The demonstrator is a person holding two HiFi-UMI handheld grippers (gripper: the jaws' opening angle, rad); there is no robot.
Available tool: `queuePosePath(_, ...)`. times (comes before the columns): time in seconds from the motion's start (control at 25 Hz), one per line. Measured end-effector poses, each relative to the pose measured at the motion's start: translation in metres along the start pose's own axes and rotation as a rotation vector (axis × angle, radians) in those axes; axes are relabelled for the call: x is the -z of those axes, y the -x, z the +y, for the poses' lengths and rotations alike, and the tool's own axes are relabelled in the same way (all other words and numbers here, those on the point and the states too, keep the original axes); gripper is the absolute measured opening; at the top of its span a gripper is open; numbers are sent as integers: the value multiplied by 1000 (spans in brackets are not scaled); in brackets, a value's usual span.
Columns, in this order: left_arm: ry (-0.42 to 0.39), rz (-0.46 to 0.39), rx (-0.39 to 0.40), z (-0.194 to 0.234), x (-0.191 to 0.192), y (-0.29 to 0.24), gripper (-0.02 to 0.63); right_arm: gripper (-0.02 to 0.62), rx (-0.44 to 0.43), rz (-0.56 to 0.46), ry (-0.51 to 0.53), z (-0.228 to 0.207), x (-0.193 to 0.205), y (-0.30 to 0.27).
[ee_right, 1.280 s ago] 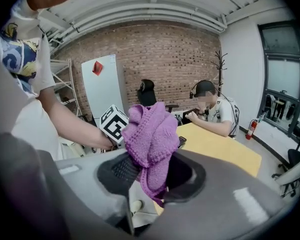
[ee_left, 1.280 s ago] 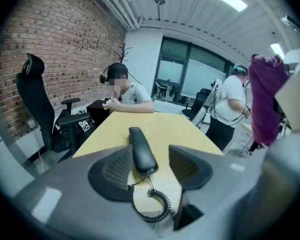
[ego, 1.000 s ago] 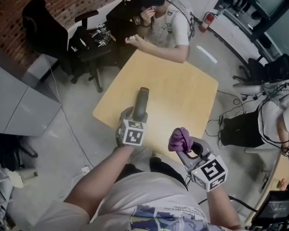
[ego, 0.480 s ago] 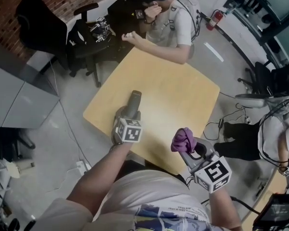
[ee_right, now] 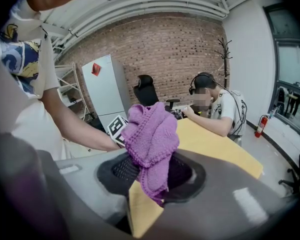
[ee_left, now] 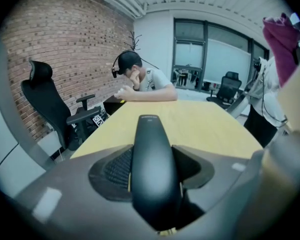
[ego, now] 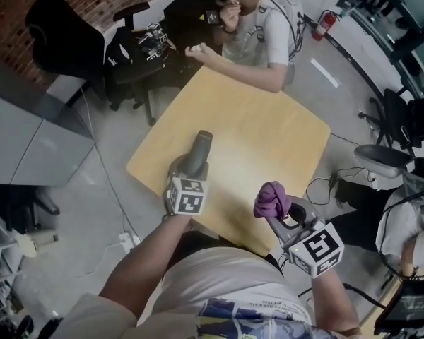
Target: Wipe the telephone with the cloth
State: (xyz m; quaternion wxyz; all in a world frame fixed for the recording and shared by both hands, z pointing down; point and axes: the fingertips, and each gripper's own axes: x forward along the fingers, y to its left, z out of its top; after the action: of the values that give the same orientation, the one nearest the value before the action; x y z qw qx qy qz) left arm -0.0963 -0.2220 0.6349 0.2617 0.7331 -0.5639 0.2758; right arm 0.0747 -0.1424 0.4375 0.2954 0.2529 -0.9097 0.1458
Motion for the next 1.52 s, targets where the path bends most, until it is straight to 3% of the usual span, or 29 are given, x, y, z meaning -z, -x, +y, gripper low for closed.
queuePosePath(0.24, -39, -134, 87, -13, -39, 45, 253, 123, 23, -85, -15, -3, -29, 1)
queuePosePath(0.44, -91, -226, 166, -39, -65, 94, 253, 123, 13, -230, -10, 9, -85, 2)
queuePosePath(0.68, -165, -295, 267, -79, -79, 142, 253, 123, -133, -329, 20, 66, -131, -18)
queuePosePath(0.92, -249, -353, 332, -100, -88, 176, 253, 123, -234, -267, 47, 118, -126, -47)
queuePosePath(1.16, -246, -366, 346, -95, -83, 195, 253, 121, -143, -234, 121, 117, -121, -47)
queuePosePath(1.52, -244, -376, 404, -83, -69, 219, 253, 121, 33, -271, 115, 82, -138, -33)
